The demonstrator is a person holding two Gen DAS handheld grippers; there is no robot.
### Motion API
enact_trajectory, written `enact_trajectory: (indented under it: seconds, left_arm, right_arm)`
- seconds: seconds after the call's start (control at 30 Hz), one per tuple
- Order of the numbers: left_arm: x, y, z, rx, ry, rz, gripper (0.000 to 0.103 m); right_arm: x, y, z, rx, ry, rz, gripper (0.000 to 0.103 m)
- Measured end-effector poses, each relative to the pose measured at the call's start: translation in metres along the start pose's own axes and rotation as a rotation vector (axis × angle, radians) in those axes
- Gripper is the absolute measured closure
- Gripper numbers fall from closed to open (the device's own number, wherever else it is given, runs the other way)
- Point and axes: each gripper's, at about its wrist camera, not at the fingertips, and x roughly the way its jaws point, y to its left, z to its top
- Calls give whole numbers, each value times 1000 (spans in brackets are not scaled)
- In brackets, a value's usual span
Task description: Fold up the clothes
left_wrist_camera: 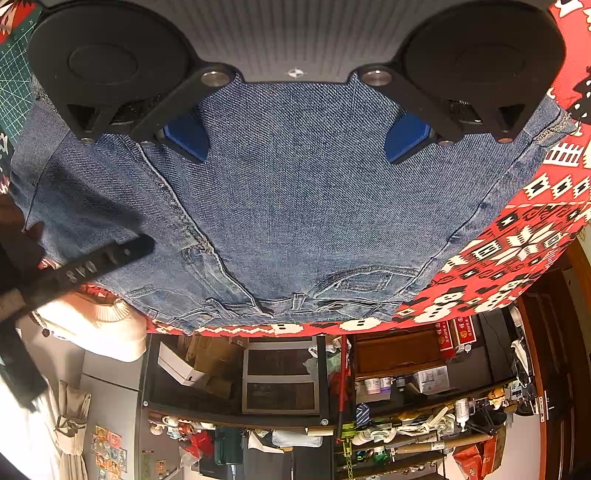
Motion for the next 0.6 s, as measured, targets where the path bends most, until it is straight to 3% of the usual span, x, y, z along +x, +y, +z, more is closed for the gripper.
enact_trajectory:
  seconds: [0.6]
  left_arm:
    - [0, -2, 3, -17, 24, 16, 0]
  right_arm:
    - [-66, 3, -83, 41, -49, 3, 0]
